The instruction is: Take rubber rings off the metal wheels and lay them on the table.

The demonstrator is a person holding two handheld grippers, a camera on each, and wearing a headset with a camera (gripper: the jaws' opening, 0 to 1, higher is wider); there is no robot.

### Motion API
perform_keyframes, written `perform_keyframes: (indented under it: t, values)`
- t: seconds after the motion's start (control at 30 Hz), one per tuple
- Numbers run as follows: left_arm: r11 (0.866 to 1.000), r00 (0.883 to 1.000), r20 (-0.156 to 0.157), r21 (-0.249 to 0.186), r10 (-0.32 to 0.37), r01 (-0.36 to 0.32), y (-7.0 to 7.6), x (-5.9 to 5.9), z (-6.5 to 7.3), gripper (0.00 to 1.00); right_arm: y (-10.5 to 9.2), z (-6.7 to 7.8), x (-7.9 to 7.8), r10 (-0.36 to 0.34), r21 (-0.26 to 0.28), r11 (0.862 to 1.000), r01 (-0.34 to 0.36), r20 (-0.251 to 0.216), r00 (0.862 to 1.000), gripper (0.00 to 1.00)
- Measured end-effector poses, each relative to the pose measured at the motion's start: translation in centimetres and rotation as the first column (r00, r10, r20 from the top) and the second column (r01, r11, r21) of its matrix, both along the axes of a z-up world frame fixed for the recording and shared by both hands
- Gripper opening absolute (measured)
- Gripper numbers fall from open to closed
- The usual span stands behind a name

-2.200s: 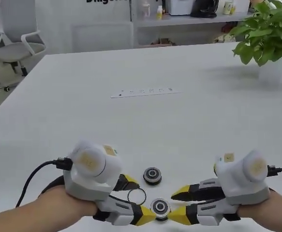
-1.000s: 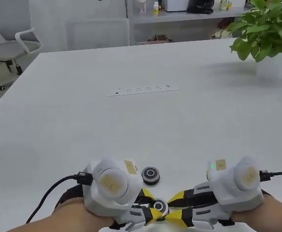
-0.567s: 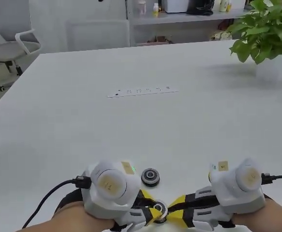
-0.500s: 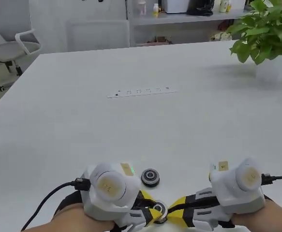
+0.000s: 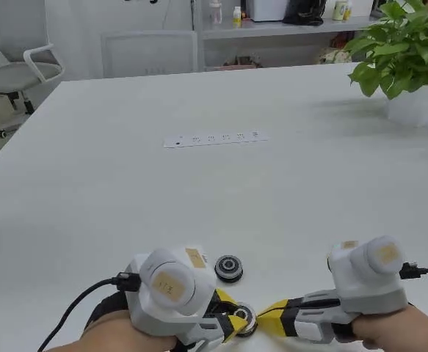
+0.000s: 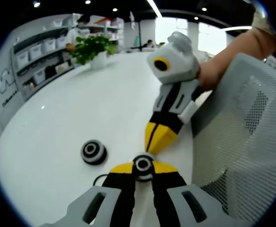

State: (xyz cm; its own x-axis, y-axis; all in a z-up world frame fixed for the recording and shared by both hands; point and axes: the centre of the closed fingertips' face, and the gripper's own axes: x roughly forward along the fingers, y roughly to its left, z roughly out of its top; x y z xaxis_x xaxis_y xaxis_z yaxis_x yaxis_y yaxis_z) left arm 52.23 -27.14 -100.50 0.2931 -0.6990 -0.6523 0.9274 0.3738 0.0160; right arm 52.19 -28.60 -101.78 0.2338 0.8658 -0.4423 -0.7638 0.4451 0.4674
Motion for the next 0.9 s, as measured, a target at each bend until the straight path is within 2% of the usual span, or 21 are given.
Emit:
perform_keyframes:
  t: [0.03, 0.07, 0.27, 0.43, 0.6, 0.73, 0.8, 0.83, 0.87, 0.9]
  values:
    - [1.000, 1.000, 0.000, 0.001, 0.000, 0.000, 0.0, 0.0, 0.0, 0.13, 0.0, 0.6, 0.3, -0.032, 0.039, 0.999, 0.033, -0.020, 0.999, 0.00]
    - [1.000, 1.000, -0.001, 0.001, 0.000, 0.000, 0.0, 0.0, 0.0, 0.13, -0.1, 0.7, 0.4, -0.032, 0.048, 0.998, 0.033, -0.022, 0.999, 0.00]
    - [1.000, 1.000, 0.001, 0.009, -0.008, 0.008, -0.3, -0.2, 0.0, 0.13, -0.2, 0.9, 0.2, -0.024, 0.044, 0.999, 0.025, -0.020, 0.999, 0.00]
    - [1.000, 1.000, 0.011, 0.014, -0.004, 0.004, -0.4, -0.2, -0.1, 0.12, 0.0, 1.2, 0.1, 0.001, 0.023, 1.000, -0.001, 0.028, 1.000, 0.00]
    - [1.000, 1.000, 0.016, 0.017, 0.001, -0.001, -0.4, -0.1, -0.1, 0.12, 0.4, 1.5, 0.0, 0.021, 0.013, 1.000, -0.022, 0.050, 0.999, 0.00]
    - [1.000, 1.000, 0.019, 0.017, -0.001, 0.001, -0.4, -0.1, -0.1, 0.12, 1.1, 1.8, -0.4, 0.067, 0.002, 0.998, -0.068, 0.086, 0.994, 0.00]
    - [1.000, 1.000, 0.019, 0.014, -0.001, 0.001, -0.4, -0.1, -0.1, 0.12, 2.2, 2.8, -1.1, 0.104, 0.063, 0.992, -0.110, 0.093, 0.990, 0.00]
    - [1.000, 1.000, 0.022, 0.012, -0.005, 0.005, -0.5, -0.1, -0.1, 0.12, 3.7, 5.0, -1.3, 0.099, 0.173, 0.978, -0.118, 0.117, 0.988, 0.00]
    - [1.000, 1.000, 0.020, 0.011, -0.004, 0.004, -0.4, -0.1, -0.1, 0.12, 2.5, 3.1, -1.0, 0.153, 0.005, 0.988, -0.155, 0.153, 0.976, 0.00]
    - [1.000, 1.000, 0.019, 0.009, -0.003, 0.003, -0.4, -0.1, -0.1, 0.12, 2.6, 3.1, -1.1, 0.160, 0.012, 0.987, -0.163, 0.150, 0.976, 0.00]
